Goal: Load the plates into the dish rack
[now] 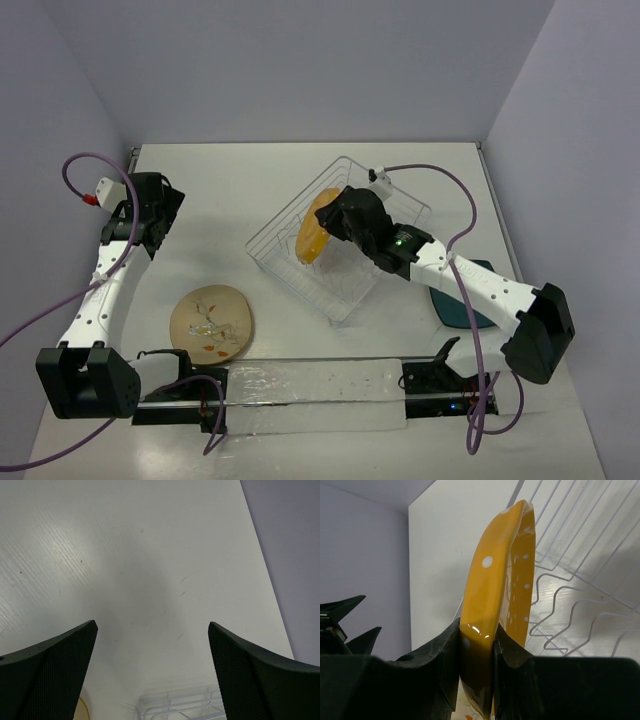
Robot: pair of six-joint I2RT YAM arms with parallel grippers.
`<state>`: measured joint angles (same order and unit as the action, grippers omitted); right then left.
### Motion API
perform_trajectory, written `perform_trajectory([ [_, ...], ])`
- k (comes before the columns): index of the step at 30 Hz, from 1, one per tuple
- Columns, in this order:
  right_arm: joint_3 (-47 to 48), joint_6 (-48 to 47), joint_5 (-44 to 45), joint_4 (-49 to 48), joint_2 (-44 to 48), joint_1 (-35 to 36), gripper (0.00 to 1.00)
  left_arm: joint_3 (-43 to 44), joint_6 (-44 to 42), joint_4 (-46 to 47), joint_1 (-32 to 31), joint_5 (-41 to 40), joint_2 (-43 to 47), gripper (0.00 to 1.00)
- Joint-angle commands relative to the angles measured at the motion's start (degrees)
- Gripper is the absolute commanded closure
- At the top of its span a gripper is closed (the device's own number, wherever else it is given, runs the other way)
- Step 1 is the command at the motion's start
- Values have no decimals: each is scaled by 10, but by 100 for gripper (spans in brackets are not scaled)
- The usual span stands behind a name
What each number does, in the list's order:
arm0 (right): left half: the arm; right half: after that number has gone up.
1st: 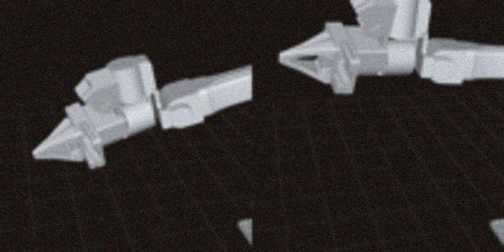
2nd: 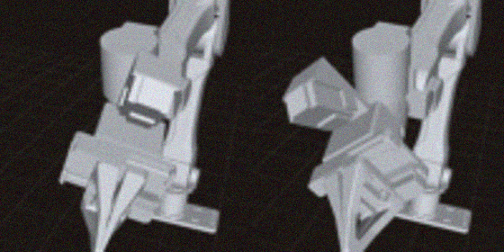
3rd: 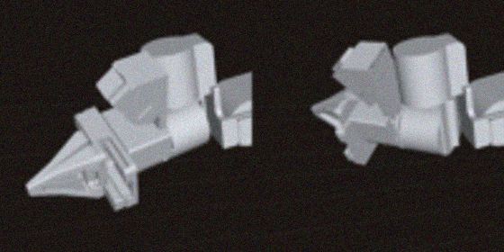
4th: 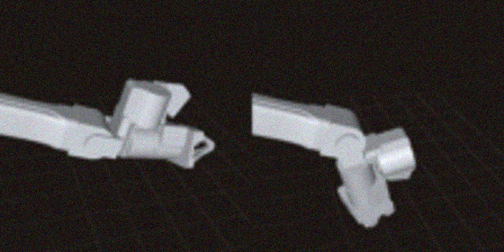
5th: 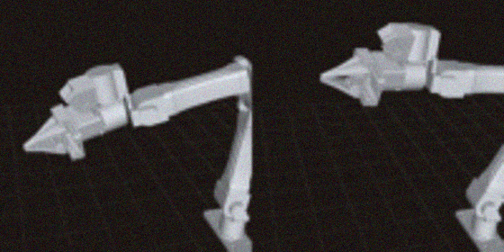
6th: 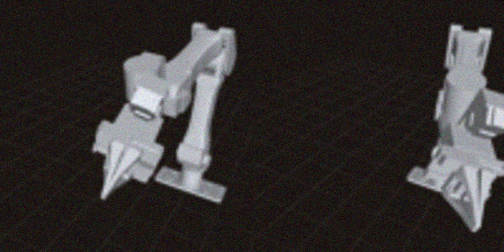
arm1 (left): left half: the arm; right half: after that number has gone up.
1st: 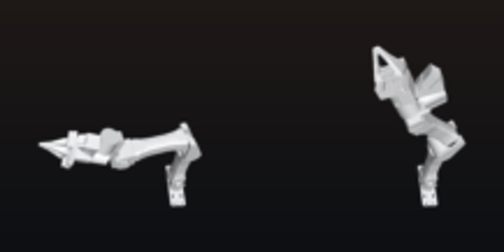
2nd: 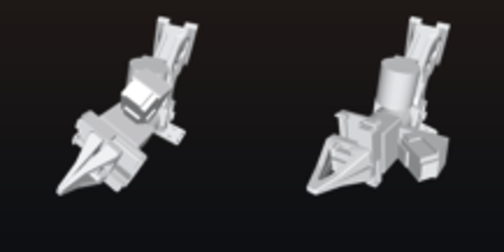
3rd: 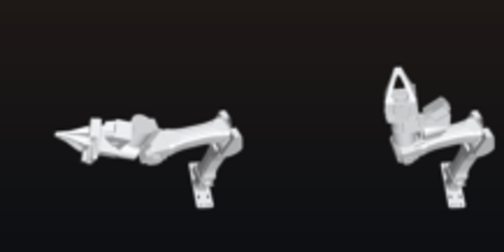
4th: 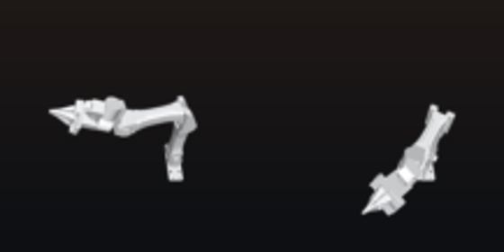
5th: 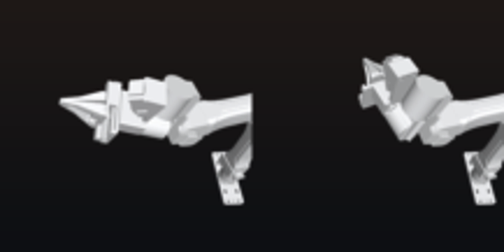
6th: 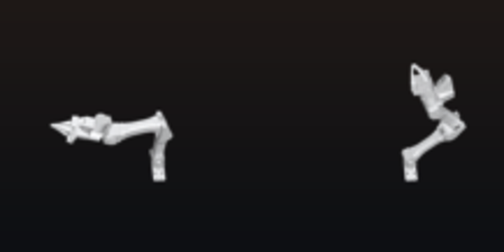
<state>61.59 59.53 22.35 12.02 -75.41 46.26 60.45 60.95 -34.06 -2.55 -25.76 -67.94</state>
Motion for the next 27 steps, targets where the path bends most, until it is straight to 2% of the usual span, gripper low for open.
perform_trajectory([
  [1, 54, 5, -13, -67, 47, 6, 100, 20, 0, 3, -3, -6, 5, 1],
  [21, 103, 12, -45, -17, -59, 8, 100, 16, -8, 8, -3, 2, -2, 1],
  [27, 131, -16, -55, -26, -56, 6, 100, 8, -28, 30, -3, 25, -9, 1],
])
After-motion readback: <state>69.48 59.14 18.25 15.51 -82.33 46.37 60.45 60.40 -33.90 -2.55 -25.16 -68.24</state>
